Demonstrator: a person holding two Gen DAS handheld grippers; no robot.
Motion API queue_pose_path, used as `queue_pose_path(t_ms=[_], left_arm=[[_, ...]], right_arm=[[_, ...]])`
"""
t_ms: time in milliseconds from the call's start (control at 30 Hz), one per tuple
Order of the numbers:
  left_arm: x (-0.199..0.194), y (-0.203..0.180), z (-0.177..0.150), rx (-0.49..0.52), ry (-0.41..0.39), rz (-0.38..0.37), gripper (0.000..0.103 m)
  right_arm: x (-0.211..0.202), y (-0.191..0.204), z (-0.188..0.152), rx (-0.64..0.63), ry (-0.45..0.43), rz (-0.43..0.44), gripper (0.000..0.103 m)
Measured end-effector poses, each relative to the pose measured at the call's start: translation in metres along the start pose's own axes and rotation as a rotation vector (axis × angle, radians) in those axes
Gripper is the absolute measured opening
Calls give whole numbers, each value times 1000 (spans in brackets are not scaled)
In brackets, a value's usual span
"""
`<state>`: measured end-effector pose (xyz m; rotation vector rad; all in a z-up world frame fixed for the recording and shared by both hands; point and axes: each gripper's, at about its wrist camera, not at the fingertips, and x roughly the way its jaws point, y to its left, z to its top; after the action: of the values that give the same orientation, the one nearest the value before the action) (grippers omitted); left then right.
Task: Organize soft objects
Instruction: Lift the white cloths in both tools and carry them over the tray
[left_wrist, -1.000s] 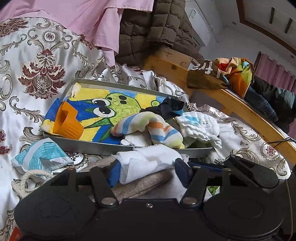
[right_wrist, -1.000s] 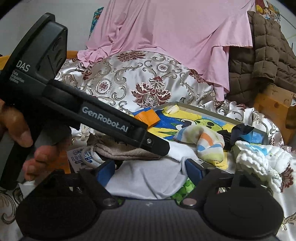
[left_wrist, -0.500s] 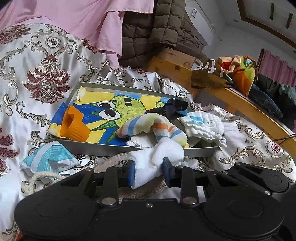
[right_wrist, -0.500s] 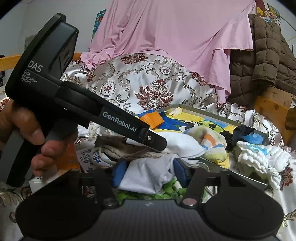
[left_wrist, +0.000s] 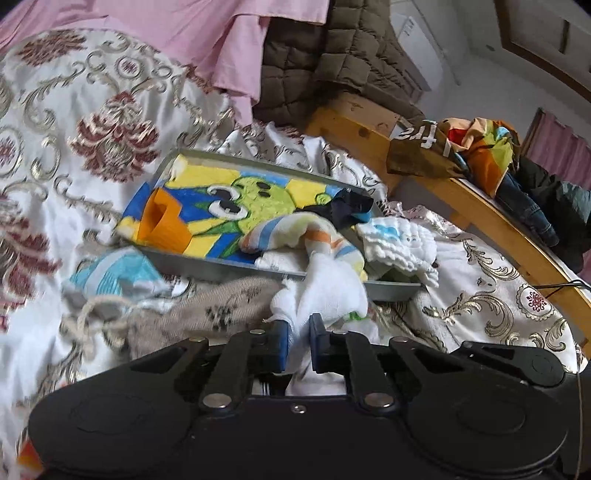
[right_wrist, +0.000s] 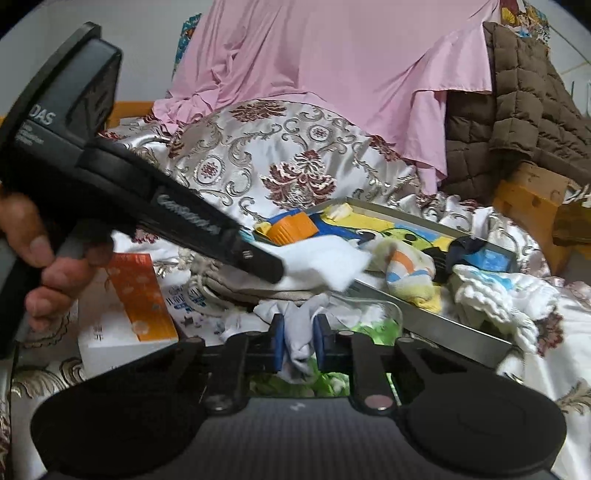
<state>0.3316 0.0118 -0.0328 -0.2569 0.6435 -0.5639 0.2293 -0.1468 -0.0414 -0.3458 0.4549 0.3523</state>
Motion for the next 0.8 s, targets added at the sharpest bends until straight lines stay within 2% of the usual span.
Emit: queue_pose_path(t_ms=[167, 500, 600, 800], left_arm=[[-9, 0, -15, -48, 49, 28, 10], [-28, -37, -39, -24, 103, 44, 8], [-36, -47, -44, -27, 95, 55, 7], [-62, -64, -43, -55, 20, 57, 7]], right_arm=[[-12, 1, -4, -4, 19, -38, 14], [-44, -9, -17, 24, 33, -105, 11], [-56, -13, -17, 35, 14, -125, 11], [-80, -20, -12, 46, -57, -144, 11]])
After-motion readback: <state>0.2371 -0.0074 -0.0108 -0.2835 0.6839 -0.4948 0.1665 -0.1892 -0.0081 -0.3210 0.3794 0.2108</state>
